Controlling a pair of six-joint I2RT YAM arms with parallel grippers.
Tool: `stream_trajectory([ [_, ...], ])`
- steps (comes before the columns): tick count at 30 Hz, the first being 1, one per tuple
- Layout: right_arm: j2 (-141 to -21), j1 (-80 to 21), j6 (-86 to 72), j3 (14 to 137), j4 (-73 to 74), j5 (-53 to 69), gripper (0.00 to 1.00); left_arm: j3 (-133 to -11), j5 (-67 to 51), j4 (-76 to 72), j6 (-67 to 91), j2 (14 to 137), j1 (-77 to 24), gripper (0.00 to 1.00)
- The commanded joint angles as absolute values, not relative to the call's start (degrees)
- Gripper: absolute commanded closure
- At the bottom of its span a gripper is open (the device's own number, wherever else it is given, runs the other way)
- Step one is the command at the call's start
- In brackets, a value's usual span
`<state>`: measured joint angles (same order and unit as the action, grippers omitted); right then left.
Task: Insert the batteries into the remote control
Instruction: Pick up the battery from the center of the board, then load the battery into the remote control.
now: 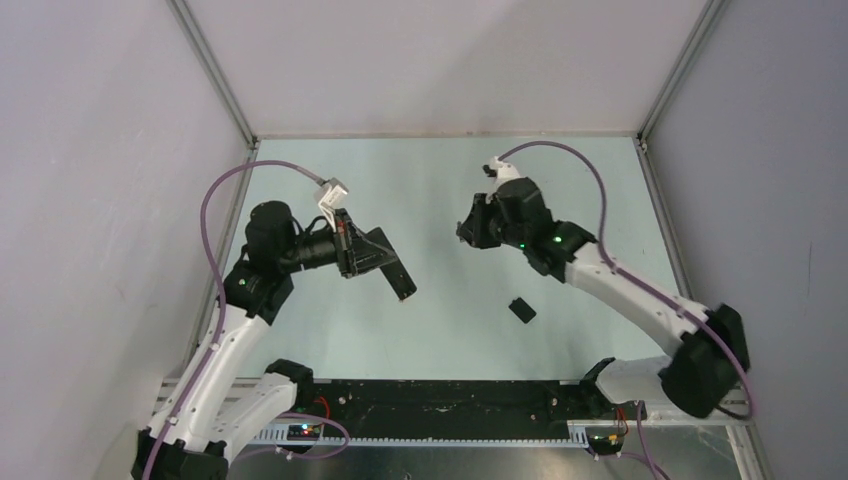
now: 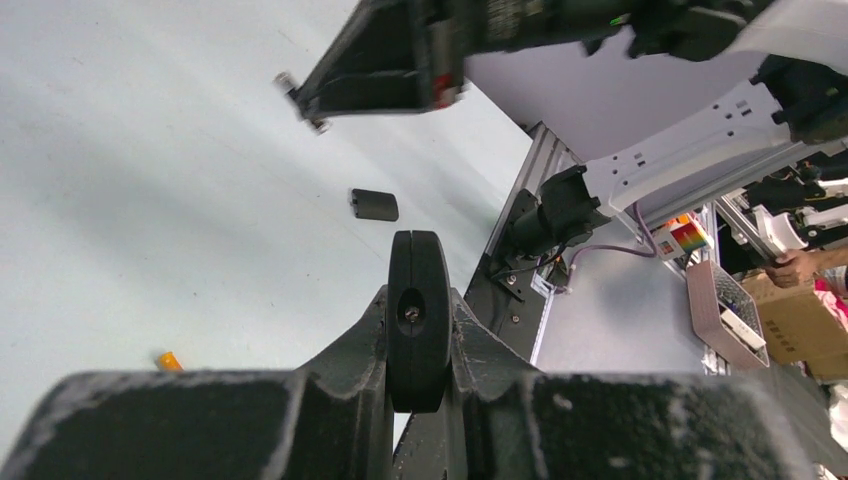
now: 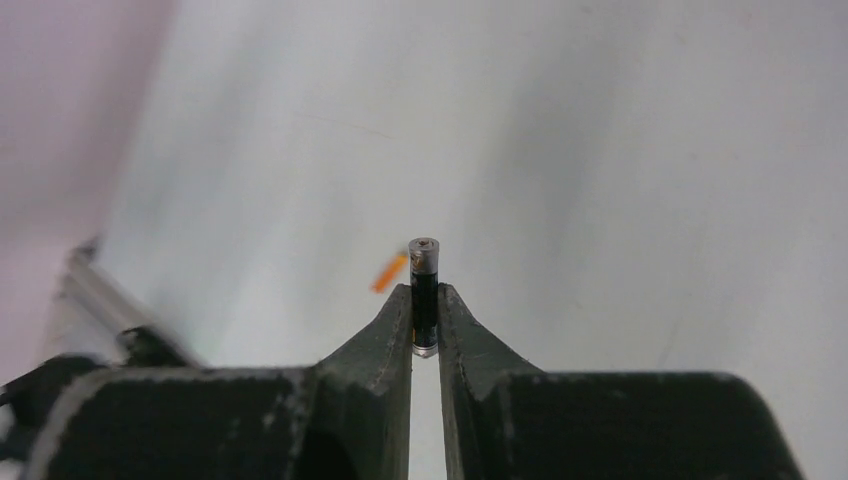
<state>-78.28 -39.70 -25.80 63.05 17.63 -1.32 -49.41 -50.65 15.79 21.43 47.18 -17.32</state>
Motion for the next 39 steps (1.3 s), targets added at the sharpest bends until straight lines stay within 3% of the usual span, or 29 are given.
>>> stream_trajectory([
  [1,-70.26,-36.59,-26.95,60.13,10.52,18.94,0.85,-52.94,-49.46,14.87,21.79,48.21,-17.19,1.0],
  [6,-63.0,-36.51,-27.25,56.28,1.87,37.61,0.84,-54.06,-48.54,14.92,21.98,49.58,-17.14,1.0],
  [13,-56.18,-39.39,-25.46,54.42,-3.0,40.96,0.83,-55.88,-50.29,14.93,23.71,52.36,-17.34,1.0],
  [19,-54.3,-43.12,-22.15,54.47,-1.62,34.89,0.83,-56.86,-50.21,14.92,26.58,53.9,-18.07,1.0],
  [29,-53.93,-55.59,-18.13,54.4,-2.95,11.39,0.84,-56.99,-45.33,10.23,33.15,55.03,-22.71,1.0],
  [39,-53.59,-63.34,-8.61,54.4,-4.43,0.65,0.84,-54.97,-45.79,1.62,38.25,54.63,-22.91,1.0],
])
